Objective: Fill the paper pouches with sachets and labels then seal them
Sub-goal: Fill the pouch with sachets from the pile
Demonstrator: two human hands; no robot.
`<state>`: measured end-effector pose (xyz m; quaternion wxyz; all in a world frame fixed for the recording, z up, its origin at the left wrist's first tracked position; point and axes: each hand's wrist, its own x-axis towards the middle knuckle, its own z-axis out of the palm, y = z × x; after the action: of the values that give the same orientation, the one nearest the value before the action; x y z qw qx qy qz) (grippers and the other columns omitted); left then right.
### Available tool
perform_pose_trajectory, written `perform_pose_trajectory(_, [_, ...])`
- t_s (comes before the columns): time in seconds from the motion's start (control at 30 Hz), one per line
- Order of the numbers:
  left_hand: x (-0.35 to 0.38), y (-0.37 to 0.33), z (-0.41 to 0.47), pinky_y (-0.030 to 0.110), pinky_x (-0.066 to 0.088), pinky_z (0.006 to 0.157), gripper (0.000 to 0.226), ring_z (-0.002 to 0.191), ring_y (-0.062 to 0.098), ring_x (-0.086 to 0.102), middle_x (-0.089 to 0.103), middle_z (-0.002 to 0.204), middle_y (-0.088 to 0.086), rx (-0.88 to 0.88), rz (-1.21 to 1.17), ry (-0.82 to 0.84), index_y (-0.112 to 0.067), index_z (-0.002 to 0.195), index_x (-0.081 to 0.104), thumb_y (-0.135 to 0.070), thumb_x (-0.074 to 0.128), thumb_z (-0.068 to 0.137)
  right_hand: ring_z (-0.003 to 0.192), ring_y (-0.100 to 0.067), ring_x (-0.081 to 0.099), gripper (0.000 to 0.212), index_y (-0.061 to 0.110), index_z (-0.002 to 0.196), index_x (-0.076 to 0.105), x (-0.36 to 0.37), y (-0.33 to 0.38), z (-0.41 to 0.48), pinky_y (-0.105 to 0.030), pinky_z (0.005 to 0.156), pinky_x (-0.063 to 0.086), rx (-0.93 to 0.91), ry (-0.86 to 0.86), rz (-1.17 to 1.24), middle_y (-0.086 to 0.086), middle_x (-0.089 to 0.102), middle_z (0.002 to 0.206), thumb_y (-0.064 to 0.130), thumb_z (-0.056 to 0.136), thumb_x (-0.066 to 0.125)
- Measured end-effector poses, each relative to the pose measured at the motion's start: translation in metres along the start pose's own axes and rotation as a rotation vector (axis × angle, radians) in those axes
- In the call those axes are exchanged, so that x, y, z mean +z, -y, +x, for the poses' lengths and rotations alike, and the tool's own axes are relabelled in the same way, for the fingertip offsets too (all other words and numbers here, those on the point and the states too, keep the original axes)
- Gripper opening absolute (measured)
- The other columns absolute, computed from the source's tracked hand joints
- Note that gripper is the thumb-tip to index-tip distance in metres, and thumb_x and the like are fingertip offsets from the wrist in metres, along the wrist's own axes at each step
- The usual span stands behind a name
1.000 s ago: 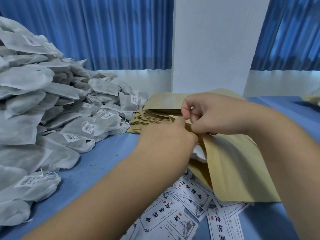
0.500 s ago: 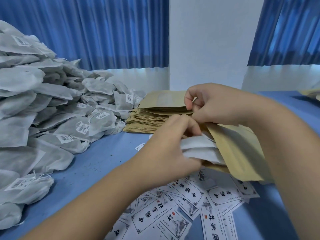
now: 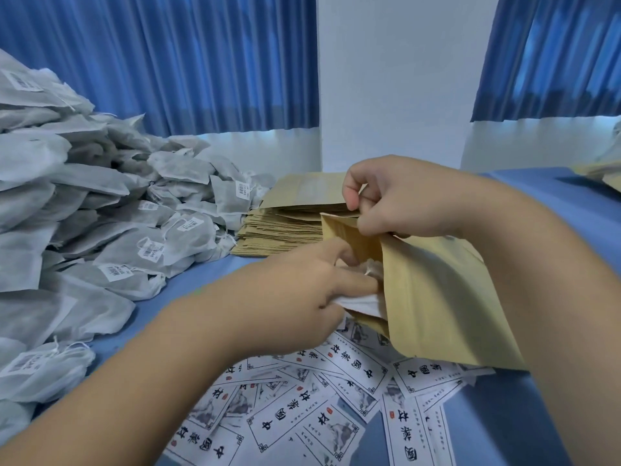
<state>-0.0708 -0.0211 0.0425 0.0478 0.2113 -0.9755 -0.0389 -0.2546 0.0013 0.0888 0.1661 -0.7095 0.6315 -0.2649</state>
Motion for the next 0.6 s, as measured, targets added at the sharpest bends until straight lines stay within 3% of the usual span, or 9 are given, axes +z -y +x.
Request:
perform_pose_trajectory(0.1, [-0.004, -0.003, 0.0, 0.036, 0.048, 0.084, 0.053, 0.105, 0.016, 0.046, 0.033, 0.129, -0.005, 0.007, 0.055, -0.024, -0.044, 0.127, 0.051, -0.012, 0.034, 0.089, 0.042, -0.007, 0.039, 0.02, 0.018, 0.083, 0.054, 0.002, 0.002, 0.001, -0.021, 0.041, 0.033, -0.011, 0.005, 0.008, 0.008, 0.048, 0.05, 0.0, 0.075, 0.058])
perform_pose_trajectory(0.17, [-0.004, -0.005, 0.001, 0.038, 0.046, 0.08, 0.052, 0.098, 0.019, 0.047, 0.041, 0.118, 0.0, 0.053, 0.078, -0.181, -0.035, 0.127, 0.053, -0.012, 0.033, 0.085, 0.043, -0.008, 0.039, 0.02, 0.018, 0.082, 0.054, 0.005, 0.003, 0.001, -0.021, 0.042, 0.034, -0.017, 0.009, -0.004, 0.007, 0.048, 0.05, 0.001, 0.075, 0.059])
perform_pose_trajectory(0.3, [0.001, 0.001, 0.003, 0.032, 0.044, 0.076, 0.039, 0.092, 0.015, 0.052, 0.056, 0.104, -0.003, 0.136, -0.009, -0.466, -0.019, 0.115, 0.056, -0.007, 0.06, 0.079, 0.041, -0.009, 0.038, 0.02, 0.016, 0.081, 0.054, 0.002, 0.004, 0.0, -0.02, 0.04, 0.032, -0.021, -0.015, 0.032, 0.007, 0.048, 0.048, -0.001, 0.073, 0.06])
perform_pose_trajectory(0.37, [0.006, 0.004, 0.006, 0.025, 0.043, 0.075, 0.031, 0.089, 0.01, 0.052, 0.058, 0.102, -0.001, 0.146, -0.116, -0.559, -0.013, 0.105, 0.061, -0.004, 0.066, 0.076, 0.041, -0.009, 0.039, 0.019, 0.016, 0.08, 0.053, -0.002, 0.004, -0.001, -0.02, 0.04, 0.032, -0.028, -0.04, 0.048, 0.006, 0.048, 0.048, 0.0, 0.071, 0.06])
perform_pose_trajectory(0.43, [0.01, 0.005, 0.008, 0.028, 0.046, 0.078, 0.028, 0.093, 0.016, 0.056, 0.058, 0.103, 0.006, 0.155, -0.165, -0.639, -0.009, 0.098, 0.07, 0.002, 0.069, 0.073, 0.042, -0.01, 0.039, 0.018, 0.015, 0.081, 0.054, -0.001, 0.003, -0.001, -0.021, 0.041, 0.032, -0.03, -0.033, 0.046, 0.005, 0.048, 0.049, 0.0, 0.072, 0.06])
perform_pose_trajectory(0.5, [0.011, 0.008, 0.01, 0.038, 0.046, 0.074, 0.029, 0.089, 0.027, 0.056, 0.057, 0.097, 0.009, 0.147, -0.053, -0.732, -0.015, 0.093, 0.076, 0.004, 0.071, 0.071, 0.043, -0.01, 0.04, 0.019, 0.015, 0.083, 0.055, 0.003, 0.004, 0.0, -0.024, 0.044, 0.033, -0.031, -0.017, 0.018, 0.005, 0.049, 0.05, 0.0, 0.072, 0.06])
perform_pose_trajectory(0.6, [0.008, 0.008, 0.009, 0.033, 0.038, 0.054, 0.024, 0.071, 0.028, 0.05, 0.053, 0.079, 0.007, 0.1, 0.22, -0.785, -0.021, 0.086, 0.076, -0.006, 0.062, 0.075, 0.043, -0.007, 0.04, 0.019, 0.017, 0.08, 0.054, 0.005, 0.006, 0.002, -0.025, 0.046, 0.033, -0.043, -0.03, -0.012, 0.007, 0.049, 0.049, 0.001, 0.072, 0.06])
